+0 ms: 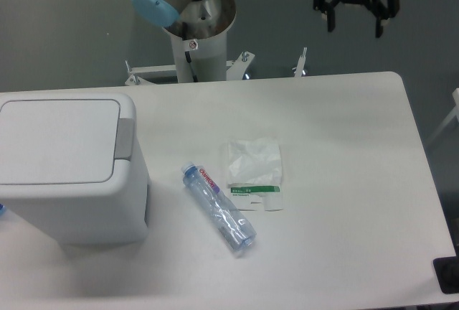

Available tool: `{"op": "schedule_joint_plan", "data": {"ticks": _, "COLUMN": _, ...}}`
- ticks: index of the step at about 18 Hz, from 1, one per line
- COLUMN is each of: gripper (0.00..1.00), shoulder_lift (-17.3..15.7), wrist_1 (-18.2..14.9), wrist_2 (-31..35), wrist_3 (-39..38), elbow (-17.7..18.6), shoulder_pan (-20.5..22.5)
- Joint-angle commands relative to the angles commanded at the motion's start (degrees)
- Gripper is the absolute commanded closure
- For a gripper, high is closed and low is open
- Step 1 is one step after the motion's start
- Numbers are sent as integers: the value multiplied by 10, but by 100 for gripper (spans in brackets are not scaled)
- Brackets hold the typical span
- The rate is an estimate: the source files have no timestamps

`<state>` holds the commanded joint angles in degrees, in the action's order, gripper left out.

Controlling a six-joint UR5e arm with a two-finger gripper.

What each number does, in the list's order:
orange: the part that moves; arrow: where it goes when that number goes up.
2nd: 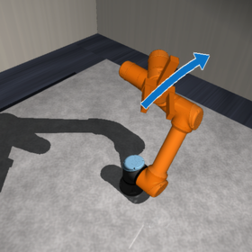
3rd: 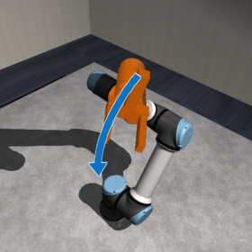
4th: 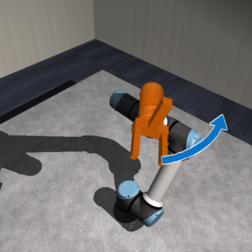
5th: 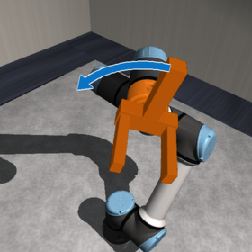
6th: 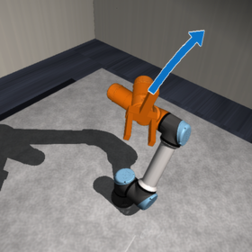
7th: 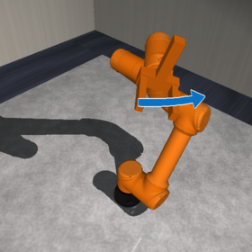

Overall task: Open the trash can
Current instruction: 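Move the open gripper down toward the white trash can's lid edge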

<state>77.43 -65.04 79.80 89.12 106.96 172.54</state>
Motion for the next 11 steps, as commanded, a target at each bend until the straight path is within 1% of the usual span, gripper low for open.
{"op": "schedule_joint_plan", "data": {"ticks": 3, "gripper": 0, "shoulder_lift": -5, "wrist_1": -1, "wrist_2": 1, "wrist_3": -53, "elbow": -2, "shoulder_pan": -29}}
{"op": "schedule_joint_plan", "data": {"ticks": 6, "gripper": 0, "shoulder_lift": 0, "wrist_1": 0, "wrist_2": 1, "wrist_3": -146, "elbow": -18, "shoulder_pan": -81}}
{"op": "schedule_joint_plan", "data": {"ticks": 9, "gripper": 0, "shoulder_lift": 16, "wrist_1": 1, "wrist_2": -3, "wrist_3": -268, "elbow": -35, "shoulder_pan": -134}}
{"op": "schedule_joint_plan", "data": {"ticks": 11, "gripper": 0, "shoulder_lift": 36, "wrist_1": 4, "wrist_2": -4, "wrist_3": -362, "elbow": -52, "shoulder_pan": -182}}
